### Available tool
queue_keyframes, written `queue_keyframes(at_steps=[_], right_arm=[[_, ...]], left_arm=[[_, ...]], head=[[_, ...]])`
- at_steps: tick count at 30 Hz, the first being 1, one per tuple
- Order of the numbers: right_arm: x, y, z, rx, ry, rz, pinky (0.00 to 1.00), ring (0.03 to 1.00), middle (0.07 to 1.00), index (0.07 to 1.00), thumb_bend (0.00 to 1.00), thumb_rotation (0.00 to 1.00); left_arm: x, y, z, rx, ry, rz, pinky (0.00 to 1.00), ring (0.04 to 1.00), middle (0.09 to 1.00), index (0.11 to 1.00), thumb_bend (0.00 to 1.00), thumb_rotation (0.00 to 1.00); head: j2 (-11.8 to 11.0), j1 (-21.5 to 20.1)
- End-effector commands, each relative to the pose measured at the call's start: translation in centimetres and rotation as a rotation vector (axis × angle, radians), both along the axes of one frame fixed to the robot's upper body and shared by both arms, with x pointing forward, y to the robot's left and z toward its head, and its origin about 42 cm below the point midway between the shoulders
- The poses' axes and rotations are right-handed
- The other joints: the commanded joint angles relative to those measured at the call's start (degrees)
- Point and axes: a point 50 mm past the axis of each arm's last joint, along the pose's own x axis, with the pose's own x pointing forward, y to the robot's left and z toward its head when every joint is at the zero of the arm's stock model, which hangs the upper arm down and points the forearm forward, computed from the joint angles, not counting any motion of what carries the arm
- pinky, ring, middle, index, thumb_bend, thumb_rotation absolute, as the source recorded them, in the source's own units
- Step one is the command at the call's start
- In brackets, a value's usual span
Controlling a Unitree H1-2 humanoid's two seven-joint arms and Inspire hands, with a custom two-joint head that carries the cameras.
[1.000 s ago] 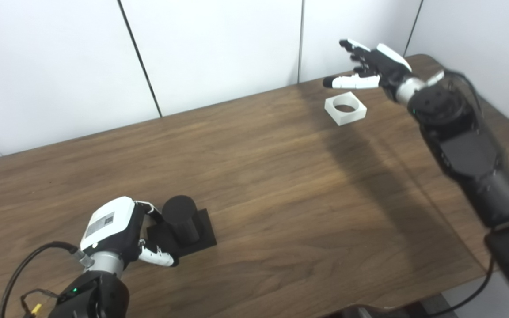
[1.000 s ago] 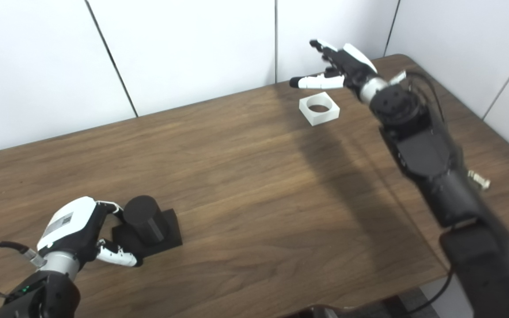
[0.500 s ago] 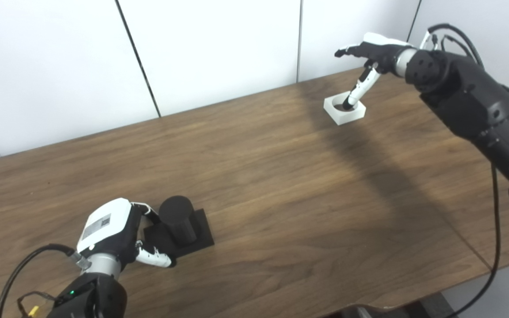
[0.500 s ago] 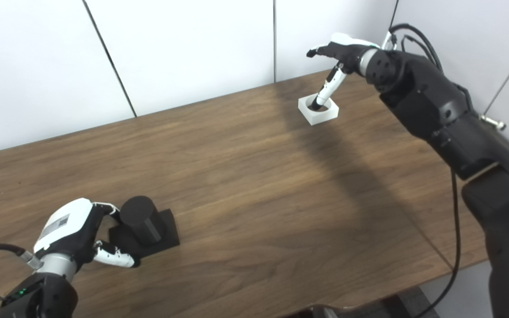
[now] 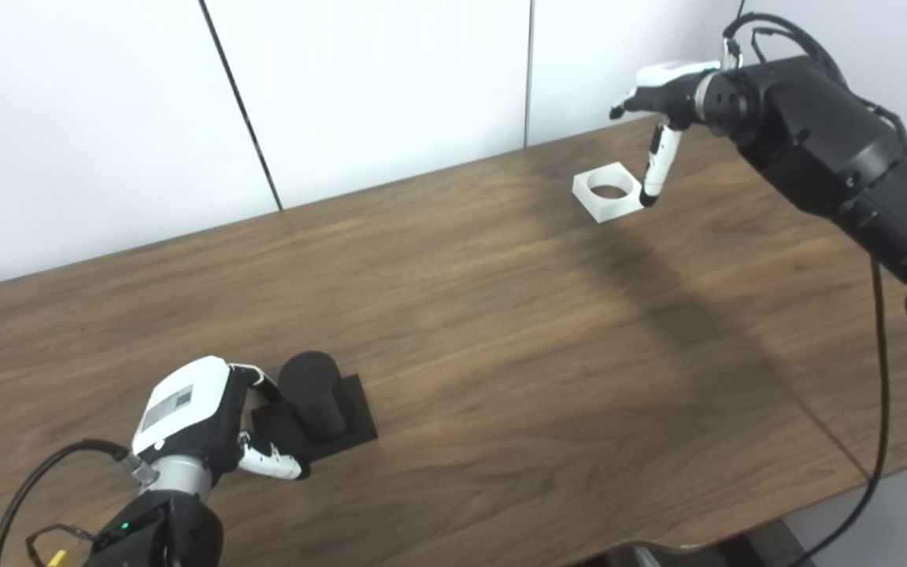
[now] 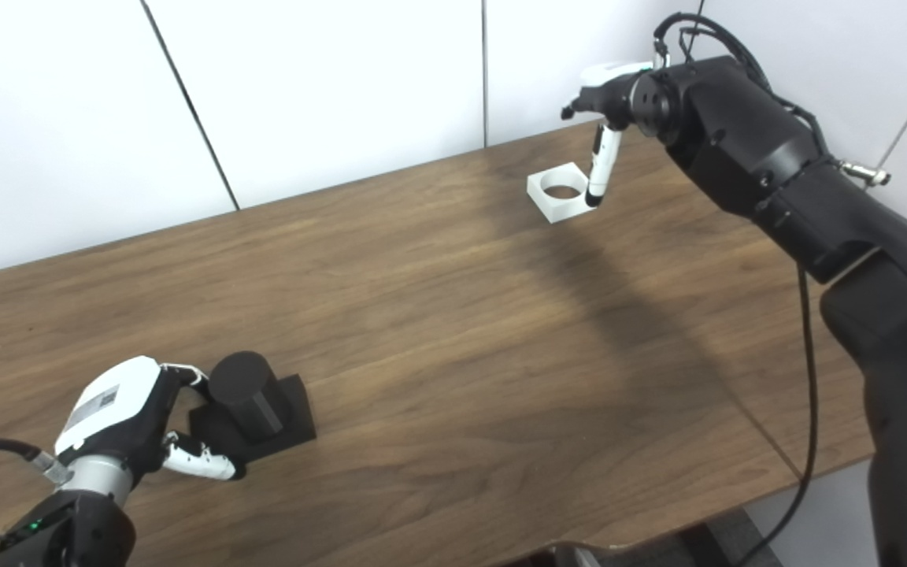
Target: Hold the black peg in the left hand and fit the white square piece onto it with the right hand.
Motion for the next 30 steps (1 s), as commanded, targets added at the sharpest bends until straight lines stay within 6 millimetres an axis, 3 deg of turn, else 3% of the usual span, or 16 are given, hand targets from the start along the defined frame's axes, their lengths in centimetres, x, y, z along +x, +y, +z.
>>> queue_keyframes(at_steps=[1, 14, 30], right_arm=[[0.7, 0.1, 3.1, -0.049, -0.079, 0.013, 1.00, 1.000, 1.000, 0.939, 1.00, 0.21], [1.2, 0.9, 0.2, -0.127, -0.063, 0.066, 1.00, 1.000, 1.000, 0.941, 1.00, 0.22], [1.2, 1.6, -1.5, -0.098, -0.050, 0.092, 1.00, 1.000, 1.000, 0.934, 1.00, 0.22]], left_arm=[[-0.5, 0.4, -0.9, 0.023, 0.049, 0.011, 1.00, 0.927, 0.818, 0.483, 0.52, 0.05], [-0.8, 0.1, -1.2, 0.023, 0.050, 0.010, 1.00, 0.921, 0.815, 0.483, 0.52, 0.05], [-1.1, -0.2, -1.1, 0.013, 0.043, 0.006, 1.00, 0.918, 0.813, 0.483, 0.52, 0.05]], head=[[0.0, 0.2], [0.1, 0.7], [0.1, 1.7]])
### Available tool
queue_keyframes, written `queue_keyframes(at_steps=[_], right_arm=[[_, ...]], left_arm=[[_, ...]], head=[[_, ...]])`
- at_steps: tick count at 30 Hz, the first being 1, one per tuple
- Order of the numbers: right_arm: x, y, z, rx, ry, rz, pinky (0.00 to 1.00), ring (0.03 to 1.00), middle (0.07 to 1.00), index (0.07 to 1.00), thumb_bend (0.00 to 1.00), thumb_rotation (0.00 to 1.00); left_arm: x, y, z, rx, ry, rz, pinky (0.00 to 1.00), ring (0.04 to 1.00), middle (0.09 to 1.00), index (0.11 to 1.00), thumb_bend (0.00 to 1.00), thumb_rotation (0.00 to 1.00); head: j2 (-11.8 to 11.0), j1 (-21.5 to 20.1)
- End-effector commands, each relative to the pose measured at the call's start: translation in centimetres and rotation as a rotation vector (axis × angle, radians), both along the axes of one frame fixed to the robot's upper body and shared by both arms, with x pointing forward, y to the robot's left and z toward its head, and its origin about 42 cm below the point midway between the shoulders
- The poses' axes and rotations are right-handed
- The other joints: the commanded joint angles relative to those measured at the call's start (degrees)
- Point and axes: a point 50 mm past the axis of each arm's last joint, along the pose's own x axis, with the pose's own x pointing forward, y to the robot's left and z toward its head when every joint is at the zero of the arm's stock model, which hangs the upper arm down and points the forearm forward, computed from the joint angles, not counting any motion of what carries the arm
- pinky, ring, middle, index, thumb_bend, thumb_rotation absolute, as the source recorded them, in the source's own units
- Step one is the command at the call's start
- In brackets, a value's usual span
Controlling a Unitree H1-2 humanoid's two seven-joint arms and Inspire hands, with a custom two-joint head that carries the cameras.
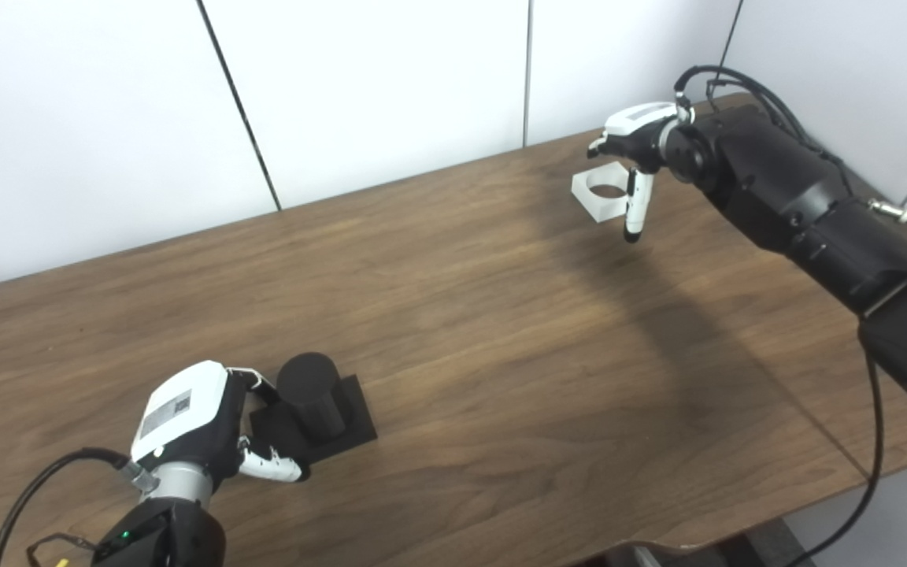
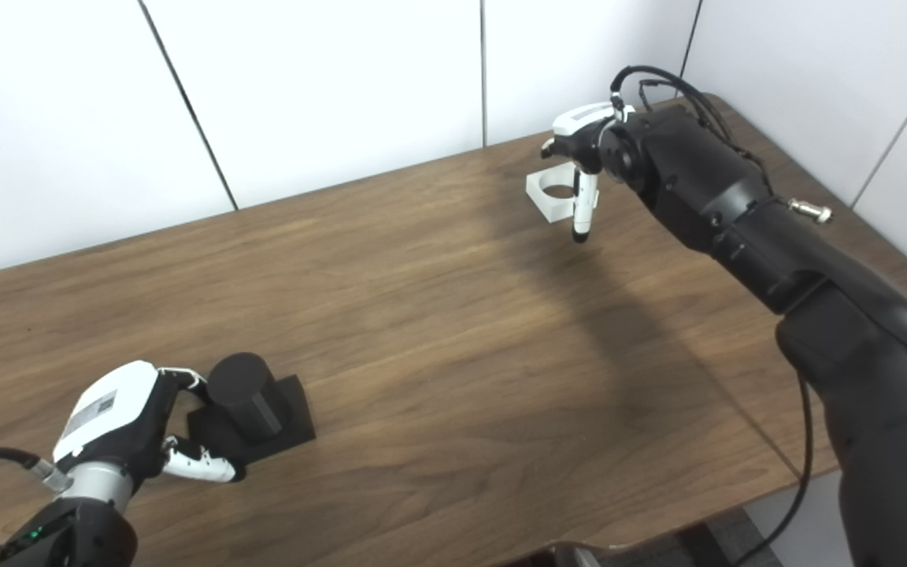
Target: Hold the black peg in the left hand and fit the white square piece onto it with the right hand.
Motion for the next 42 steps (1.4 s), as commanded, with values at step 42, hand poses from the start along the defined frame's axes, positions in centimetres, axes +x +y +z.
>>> queue_keyframes(at_steps=[42], right_arm=[[1.3, -1.1, 1.1, -0.022, -0.062, 0.052, 0.97, 0.997, 0.913, 0.729, 0.87, 0.29]], left_arm=[[-1.1, -1.2, -0.7, 0.002, 0.031, 0.000, 1.00, 0.910, 0.792, 0.481, 0.52, 0.05]], head=[[0.7, 2.1]])
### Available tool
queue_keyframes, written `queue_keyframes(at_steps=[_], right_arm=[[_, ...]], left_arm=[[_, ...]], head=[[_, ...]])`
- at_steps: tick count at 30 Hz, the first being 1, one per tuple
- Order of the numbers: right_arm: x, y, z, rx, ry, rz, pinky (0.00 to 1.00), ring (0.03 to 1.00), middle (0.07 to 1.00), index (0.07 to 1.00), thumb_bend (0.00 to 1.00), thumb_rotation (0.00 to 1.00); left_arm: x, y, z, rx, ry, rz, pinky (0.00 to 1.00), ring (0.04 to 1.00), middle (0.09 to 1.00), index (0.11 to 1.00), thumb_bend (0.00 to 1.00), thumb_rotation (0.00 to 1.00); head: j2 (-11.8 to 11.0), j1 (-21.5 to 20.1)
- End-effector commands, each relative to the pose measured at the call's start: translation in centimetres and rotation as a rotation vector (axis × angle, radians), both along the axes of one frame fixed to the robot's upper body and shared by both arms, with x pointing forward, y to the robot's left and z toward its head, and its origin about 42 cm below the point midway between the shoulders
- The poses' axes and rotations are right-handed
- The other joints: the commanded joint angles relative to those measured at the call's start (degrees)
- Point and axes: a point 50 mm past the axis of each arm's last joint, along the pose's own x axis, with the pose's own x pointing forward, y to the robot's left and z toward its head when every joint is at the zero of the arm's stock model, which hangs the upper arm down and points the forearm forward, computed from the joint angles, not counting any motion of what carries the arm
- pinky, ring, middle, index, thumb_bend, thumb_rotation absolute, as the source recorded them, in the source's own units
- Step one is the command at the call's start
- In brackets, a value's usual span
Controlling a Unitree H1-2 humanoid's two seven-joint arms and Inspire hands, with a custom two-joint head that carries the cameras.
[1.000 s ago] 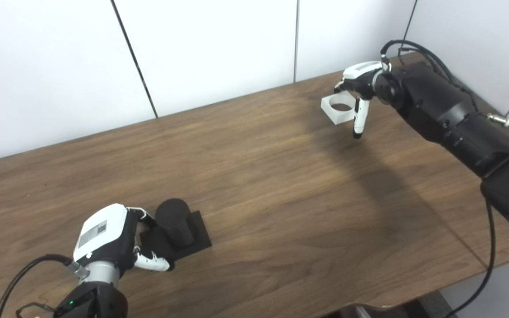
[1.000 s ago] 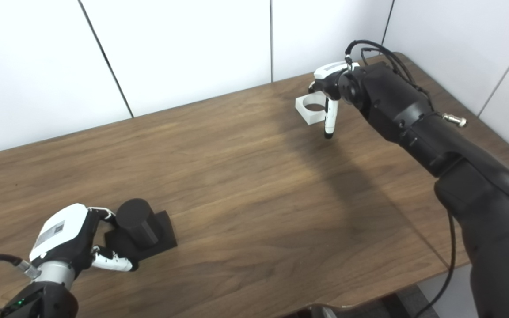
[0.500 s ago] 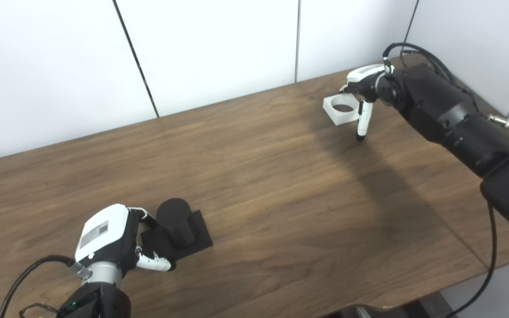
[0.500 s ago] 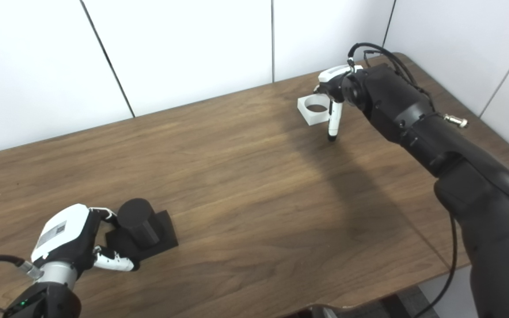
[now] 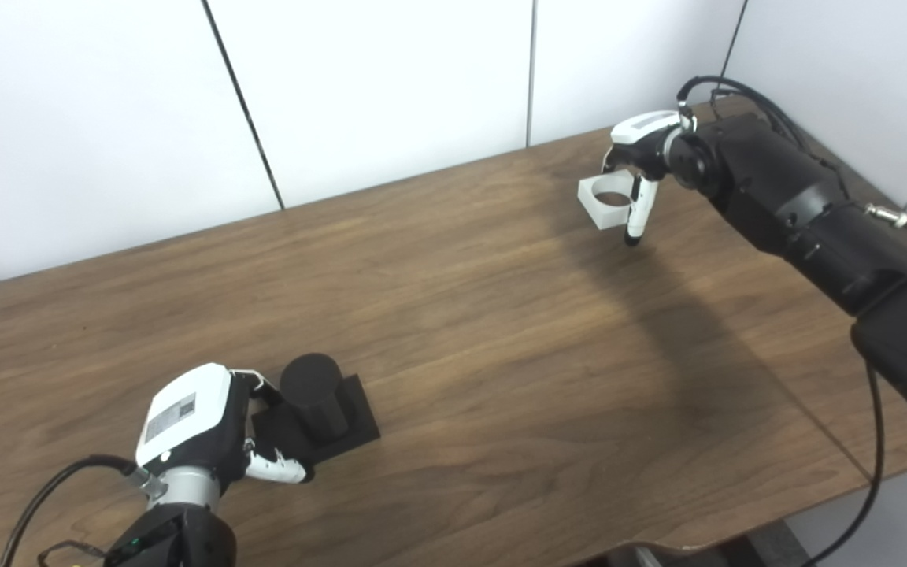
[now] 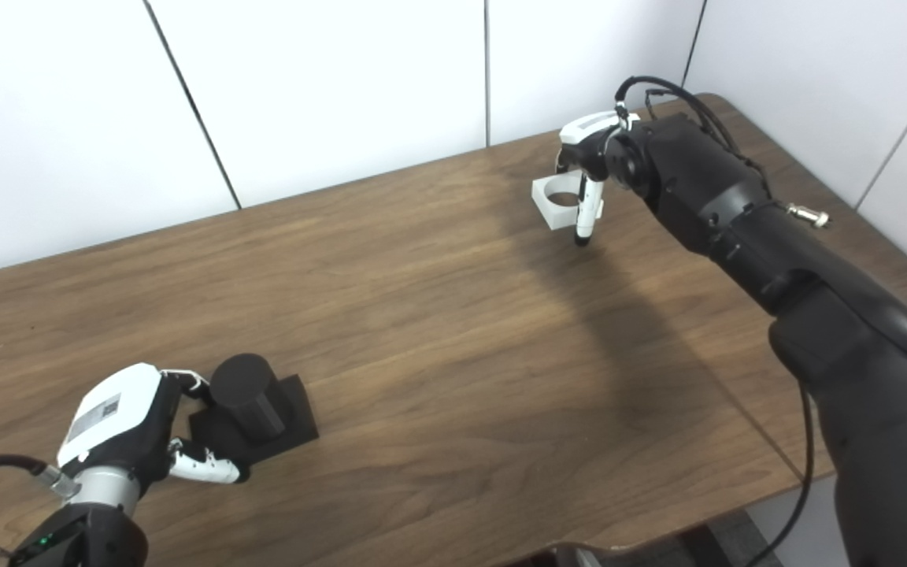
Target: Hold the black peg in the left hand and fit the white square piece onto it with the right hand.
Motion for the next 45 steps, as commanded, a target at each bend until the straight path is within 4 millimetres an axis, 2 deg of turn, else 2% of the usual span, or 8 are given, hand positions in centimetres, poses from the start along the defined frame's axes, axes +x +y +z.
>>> queue_keyframes(at_steps=[1, 3, 4, 5, 8, 21, 27, 45], right_arm=[[0.8, 0.2, 2.5, 0.003, -0.077, 0.038, 0.96, 0.994, 0.912, 0.695, 0.86, 0.27], [0.7, 0.1, 2.2, 0.009, -0.089, 0.048, 0.95, 0.992, 0.912, 0.655, 0.85, 0.26], [0.7, 0.0, 2.1, 0.013, -0.097, 0.056, 0.95, 0.990, 0.909, 0.575, 0.69, 0.20], [0.7, 0.0, 2.0, 0.017, -0.103, 0.064, 0.94, 0.987, 0.904, 0.524, 0.59, 0.17], [0.5, -0.1, 1.6, 0.022, -0.111, 0.081, 0.95, 0.984, 0.881, 0.490, 0.53, 0.14], [0.0, -0.2, 0.4, -0.022, -0.122, 0.142, 0.98, 0.973, 0.831, 0.483, 0.52, 0.13], [-0.3, 0.1, 1.2, -0.053, -0.139, 0.200, 1.00, 0.966, 0.821, 0.483, 0.52, 0.13], [-3.5, 7.5, 7.1, -0.027, -0.242, 0.424, 1.00, 0.984, 0.826, 0.484, 0.53, 0.14]], left_arm=[[-0.6, -0.5, -0.7, -0.003, 0.048, -0.020, 1.00, 0.910, 0.793, 0.482, 0.52, 0.05], [-0.6, -0.5, -0.7, -0.004, 0.044, -0.021, 1.00, 0.905, 0.788, 0.482, 0.52, 0.05], [-0.6, -0.5, -0.8, -0.005, 0.043, -0.020, 1.00, 0.904, 0.783, 0.482, 0.52, 0.05], [-0.6, -0.6, -0.8, -0.005, 0.042, -0.020, 1.00, 0.904, 0.782, 0.482, 0.52, 0.05], [-0.7, -0.6, -0.8, -0.001, 0.041, -0.023, 1.00, 0.907, 0.785, 0.482, 0.52, 0.05], [-0.6, -1.0, -0.8, -0.009, 0.040, -0.024, 1.00, 0.906, 0.793, 0.483, 0.52, 0.05], [-0.6, -1.5, -0.9, -0.007, 0.045, -0.021, 1.00, 0.910, 0.798, 0.482, 0.52, 0.05], [-0.5, -2.8, -1.3, -0.027, 0.037, -0.013, 1.00, 0.906, 0.804, 0.482, 0.52, 0.05]], head=[[0.0, 0.0], [0.0, 0.2], [0.0, 0.3], [0.1, 0.4], [0.0, 0.6], [0.0, 1.4], [-0.1, 1.7], [0.3, 5.8]])
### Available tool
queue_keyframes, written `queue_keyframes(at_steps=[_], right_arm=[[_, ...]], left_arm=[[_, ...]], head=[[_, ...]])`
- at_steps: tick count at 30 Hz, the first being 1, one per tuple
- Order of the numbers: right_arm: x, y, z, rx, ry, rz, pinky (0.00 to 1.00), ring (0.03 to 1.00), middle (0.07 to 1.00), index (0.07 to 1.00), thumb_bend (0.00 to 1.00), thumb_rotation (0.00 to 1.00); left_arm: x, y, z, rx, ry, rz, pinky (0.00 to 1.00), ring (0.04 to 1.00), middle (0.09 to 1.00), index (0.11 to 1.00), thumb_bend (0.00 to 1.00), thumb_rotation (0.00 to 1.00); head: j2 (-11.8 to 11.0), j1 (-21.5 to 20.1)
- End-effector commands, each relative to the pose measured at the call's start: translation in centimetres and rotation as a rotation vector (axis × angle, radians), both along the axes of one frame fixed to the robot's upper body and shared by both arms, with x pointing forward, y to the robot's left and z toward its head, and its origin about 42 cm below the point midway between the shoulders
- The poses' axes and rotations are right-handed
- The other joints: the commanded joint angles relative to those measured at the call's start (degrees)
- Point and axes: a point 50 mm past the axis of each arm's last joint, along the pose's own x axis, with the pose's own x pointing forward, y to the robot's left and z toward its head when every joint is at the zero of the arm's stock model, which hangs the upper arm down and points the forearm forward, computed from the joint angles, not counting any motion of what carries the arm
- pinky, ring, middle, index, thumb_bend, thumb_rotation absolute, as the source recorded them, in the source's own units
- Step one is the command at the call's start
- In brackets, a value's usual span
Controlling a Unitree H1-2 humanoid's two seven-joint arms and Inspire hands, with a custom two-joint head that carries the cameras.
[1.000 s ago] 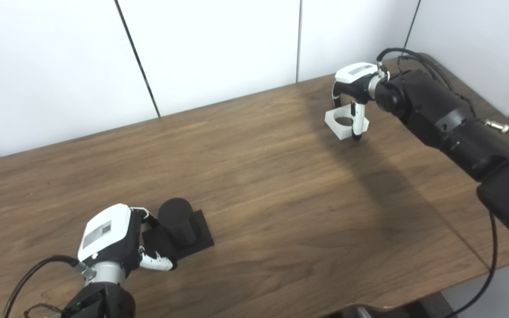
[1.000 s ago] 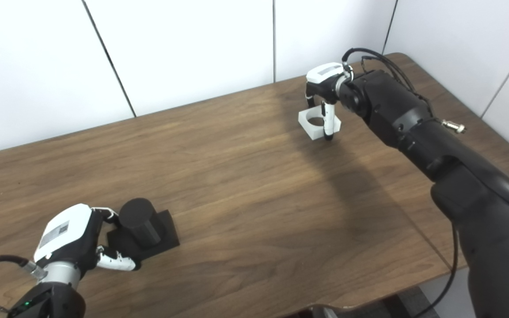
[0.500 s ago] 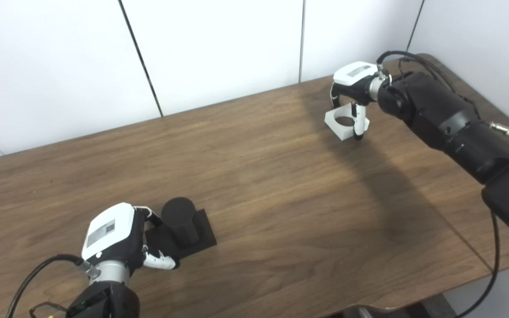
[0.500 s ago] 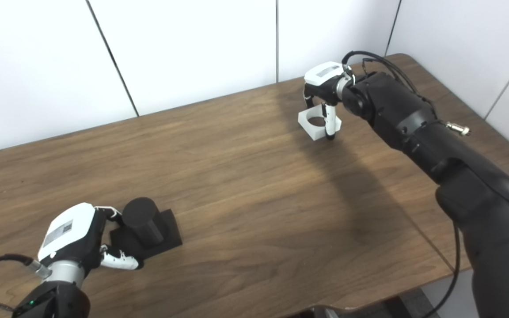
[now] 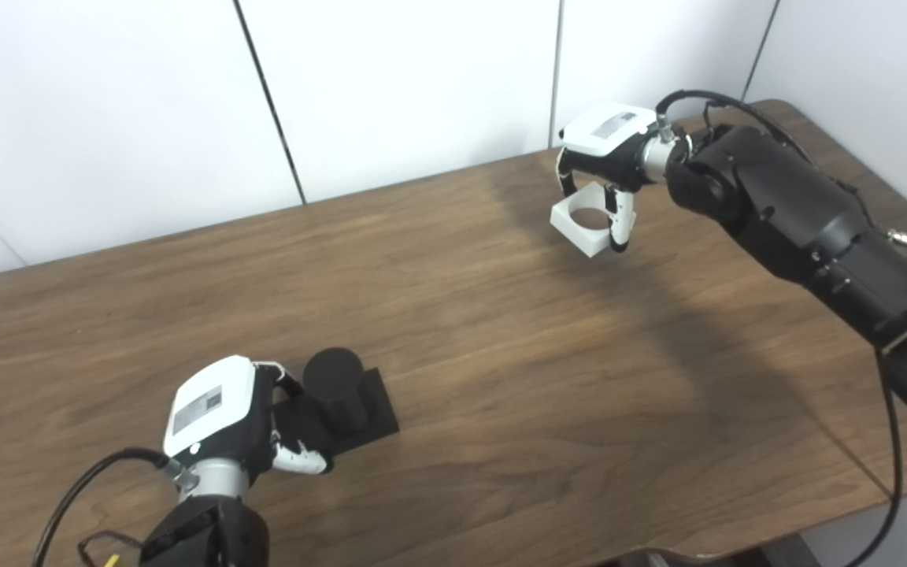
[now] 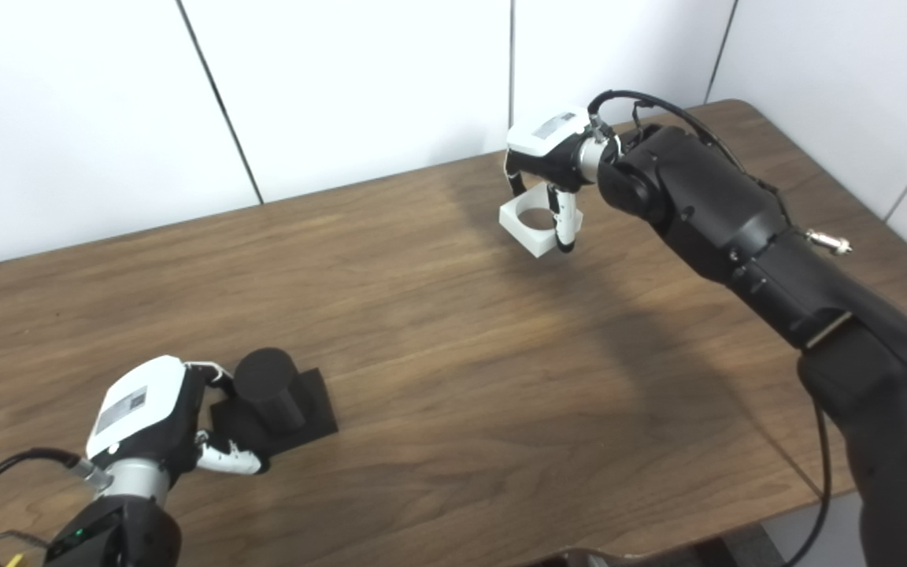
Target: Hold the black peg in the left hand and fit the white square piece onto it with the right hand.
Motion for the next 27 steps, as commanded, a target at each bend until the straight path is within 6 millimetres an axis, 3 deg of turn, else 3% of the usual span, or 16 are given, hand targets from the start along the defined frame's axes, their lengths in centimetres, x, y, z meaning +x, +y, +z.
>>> queue_keyframes(at_steps=[1, 17, 27], right_arm=[[-0.3, 1.1, 4.1, 0.018, -0.084, 0.038, 1.00, 0.981, 0.824, 0.485, 0.52, 0.14], [-7.0, 10.0, 7.9, 0.112, -0.096, 0.399, 1.00, 0.992, 0.828, 0.484, 0.52, 0.14], [-8.2, 12.6, 6.8, 0.237, -0.175, 0.593, 1.00, 0.980, 0.840, 0.482, 0.53, 0.14]], left_arm=[[-0.1, -1.4, -1.1, -0.013, 0.061, -0.039, 1.00, 0.910, 0.807, 0.482, 0.52, 0.05], [-0.1, -4.0, -1.2, -0.022, 0.067, -0.038, 1.00, 0.932, 0.820, 0.481, 0.52, 0.05], [0.1, -5.2, -1.6, 0.012, 0.059, -0.043, 0.97, 0.898, 0.794, 0.480, 0.52, 0.05]], head=[[0.2, 0.6], [1.2, 11.6], [1.6, 14.8]])
